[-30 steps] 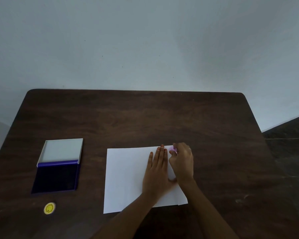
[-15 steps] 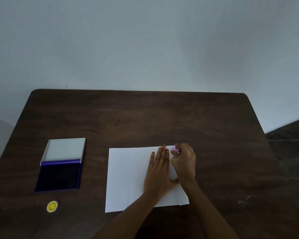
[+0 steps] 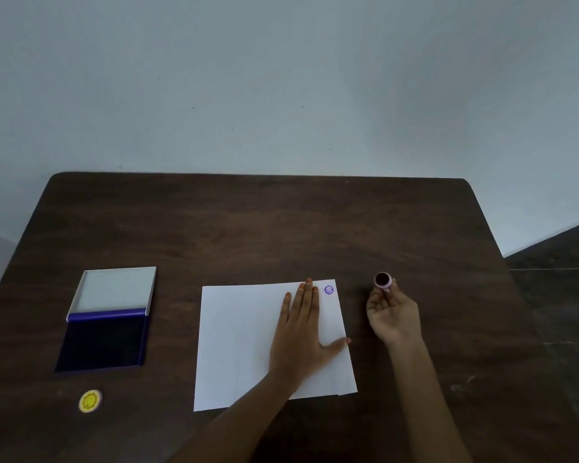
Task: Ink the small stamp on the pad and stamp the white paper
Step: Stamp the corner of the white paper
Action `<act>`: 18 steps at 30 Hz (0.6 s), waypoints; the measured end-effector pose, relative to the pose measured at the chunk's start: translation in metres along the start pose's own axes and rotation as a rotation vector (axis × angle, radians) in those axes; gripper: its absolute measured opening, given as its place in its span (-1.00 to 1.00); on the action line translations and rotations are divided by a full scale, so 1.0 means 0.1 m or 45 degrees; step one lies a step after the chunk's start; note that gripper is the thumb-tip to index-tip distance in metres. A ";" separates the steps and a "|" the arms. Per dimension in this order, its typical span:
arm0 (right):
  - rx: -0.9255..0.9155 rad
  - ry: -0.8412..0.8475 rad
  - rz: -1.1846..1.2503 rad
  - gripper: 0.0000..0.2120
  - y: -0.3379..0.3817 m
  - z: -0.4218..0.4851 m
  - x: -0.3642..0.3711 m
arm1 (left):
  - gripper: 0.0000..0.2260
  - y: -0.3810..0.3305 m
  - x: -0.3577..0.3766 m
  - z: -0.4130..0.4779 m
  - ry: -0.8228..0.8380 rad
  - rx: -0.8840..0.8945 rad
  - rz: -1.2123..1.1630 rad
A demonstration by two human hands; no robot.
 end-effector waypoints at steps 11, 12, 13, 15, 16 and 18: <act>0.109 0.081 0.137 -0.88 -0.07 0.05 0.05 | -0.08 -0.01 -0.01 0.00 0.003 0.002 -0.017; 0.113 0.078 0.129 -0.88 -0.08 0.05 0.05 | -0.08 -0.01 -0.01 0.00 0.001 0.003 -0.020; 0.116 0.074 0.119 -0.89 -0.08 0.06 0.05 | -0.08 -0.01 -0.01 -0.01 0.001 0.003 -0.021; 0.119 0.066 0.103 -0.89 -0.09 0.06 0.05 | -0.08 -0.01 0.00 -0.01 0.000 0.001 -0.008; 0.120 0.062 0.097 -0.89 -0.09 0.07 0.04 | -0.08 0.00 0.00 -0.01 0.001 -0.001 -0.005; 0.118 0.057 0.091 -0.89 -0.09 0.08 0.04 | -0.08 0.01 0.01 -0.01 0.009 -0.010 -0.015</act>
Point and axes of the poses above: each hand's wrist, its own z-axis towards the middle knuckle, its own x-axis out of the palm, y = z × x, the point moved 10 cm from there along z, towards the middle knuckle, and after that the axes turned 13 degrees about y, right-handed, at the moved point
